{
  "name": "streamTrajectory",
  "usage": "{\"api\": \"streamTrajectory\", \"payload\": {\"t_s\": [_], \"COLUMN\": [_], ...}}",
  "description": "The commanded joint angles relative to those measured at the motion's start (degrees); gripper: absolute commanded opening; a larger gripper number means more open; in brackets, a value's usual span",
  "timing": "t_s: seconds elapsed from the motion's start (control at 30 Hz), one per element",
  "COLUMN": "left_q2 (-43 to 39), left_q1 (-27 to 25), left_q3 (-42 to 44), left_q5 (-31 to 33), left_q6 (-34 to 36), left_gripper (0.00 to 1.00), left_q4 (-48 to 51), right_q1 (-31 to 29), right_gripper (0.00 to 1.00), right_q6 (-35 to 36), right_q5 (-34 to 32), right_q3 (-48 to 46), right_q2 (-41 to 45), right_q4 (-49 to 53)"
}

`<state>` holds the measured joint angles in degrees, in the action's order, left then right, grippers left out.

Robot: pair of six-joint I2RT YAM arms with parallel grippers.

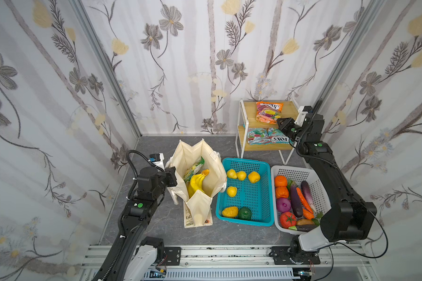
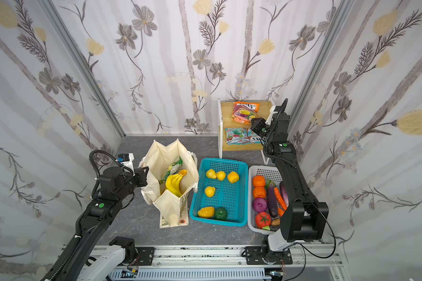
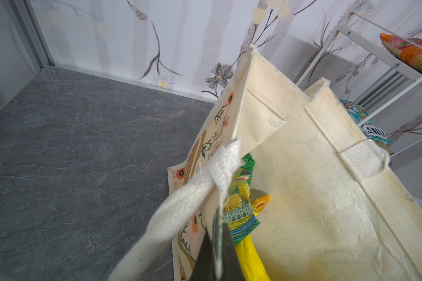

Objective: Place the food into the grocery bag and tie it
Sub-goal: 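Grasp the orange Fox's Fruits candy bag's bottom edge with the right gripper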

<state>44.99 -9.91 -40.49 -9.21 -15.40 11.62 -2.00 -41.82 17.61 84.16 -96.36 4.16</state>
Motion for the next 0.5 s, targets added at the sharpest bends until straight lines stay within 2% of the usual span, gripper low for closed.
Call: {"api": "streamTrajectory", "payload": {"t_s": [0.0,0.07,0.13,0.47], "left_q2": [-0.17,-0.32,-0.38,-0.20], "left_q1": [0.00,0.05,0.07,0.02], "left_q3": [-0.15,-0.20,-0.12,-0.12], "left_q5": [-0.28,-0.15,-0.10,-0.10], "left_q6": [0.46,0.46,0.46,0.54], "left_gripper": [0.00,0.00,0.00,0.00], "left_q4": [-1.52,-1.51,-1.51,-1.51], "right_q1": [0.13,0.40,0.51,0.42], "right_gripper": [0.31,0.40,0.44,0.43], "right_q6": [-0.28,-0.39,-0.59,-3.27], "right_q5": [0.37,0.77,1.24,2.44], "right_q3": [-0.06,0.29,0.90,0.73], "right_q2": [0.81,0.78,0.25,-2.64], "right_q4": [-4.63,-5.19,-5.44,-7.31]}}
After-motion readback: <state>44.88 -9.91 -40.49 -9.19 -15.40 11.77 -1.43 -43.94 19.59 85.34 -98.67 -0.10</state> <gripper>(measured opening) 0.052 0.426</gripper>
